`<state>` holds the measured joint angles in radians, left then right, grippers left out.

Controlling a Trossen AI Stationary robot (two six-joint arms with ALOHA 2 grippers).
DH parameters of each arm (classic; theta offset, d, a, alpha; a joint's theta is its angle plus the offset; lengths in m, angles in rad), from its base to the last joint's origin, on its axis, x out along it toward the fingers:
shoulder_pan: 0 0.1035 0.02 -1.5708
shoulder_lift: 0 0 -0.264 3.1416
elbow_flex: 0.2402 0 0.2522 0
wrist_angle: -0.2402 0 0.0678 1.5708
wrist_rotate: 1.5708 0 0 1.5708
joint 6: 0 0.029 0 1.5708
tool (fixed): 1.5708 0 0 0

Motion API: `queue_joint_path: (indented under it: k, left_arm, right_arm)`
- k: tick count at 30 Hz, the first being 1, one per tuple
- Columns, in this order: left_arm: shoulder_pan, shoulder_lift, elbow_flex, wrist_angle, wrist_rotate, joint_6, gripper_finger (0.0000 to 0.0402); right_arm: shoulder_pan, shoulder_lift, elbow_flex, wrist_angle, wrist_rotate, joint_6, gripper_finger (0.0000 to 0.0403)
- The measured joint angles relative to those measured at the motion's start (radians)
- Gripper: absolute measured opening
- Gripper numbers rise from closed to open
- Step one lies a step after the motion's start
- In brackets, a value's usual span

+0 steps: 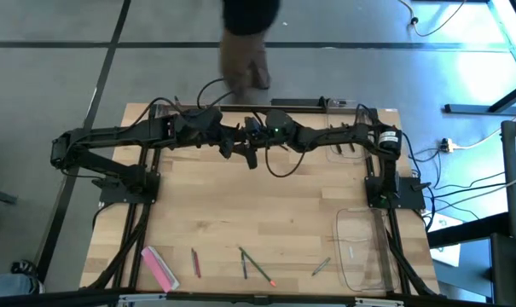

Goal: Sort crayons/erasers/pens/pencils in bins
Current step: Put the black pen into the top right transparent bin

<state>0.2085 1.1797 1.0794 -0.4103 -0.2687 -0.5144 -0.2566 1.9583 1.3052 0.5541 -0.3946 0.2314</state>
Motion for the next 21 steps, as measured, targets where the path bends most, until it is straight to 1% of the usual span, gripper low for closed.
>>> queue_joint_path:
  k: [9, 17, 21]
  left_arm:
    - [-0.001, 0.0, 0.001, 0.001, 0.007, 0.011, 0.0016]
    - [0.0, 0.0, 0.001, 0.003, 0.001, 0.01, 0.0016]
    - [0.0, 0.0, 0.001, 0.003, 0.001, 0.055, 0.0027]
  right_arm:
    - [-0.006, 0.0, 0.0, -0.012, -0.021, 0.001, 0.0035]
    - [-0.017, 0.0, 0.0, -0.01, -0.028, 0.003, 0.0034]
    - [-0.017, 0.0, 0.0, -0.008, -0.029, 0.017, 0.004]
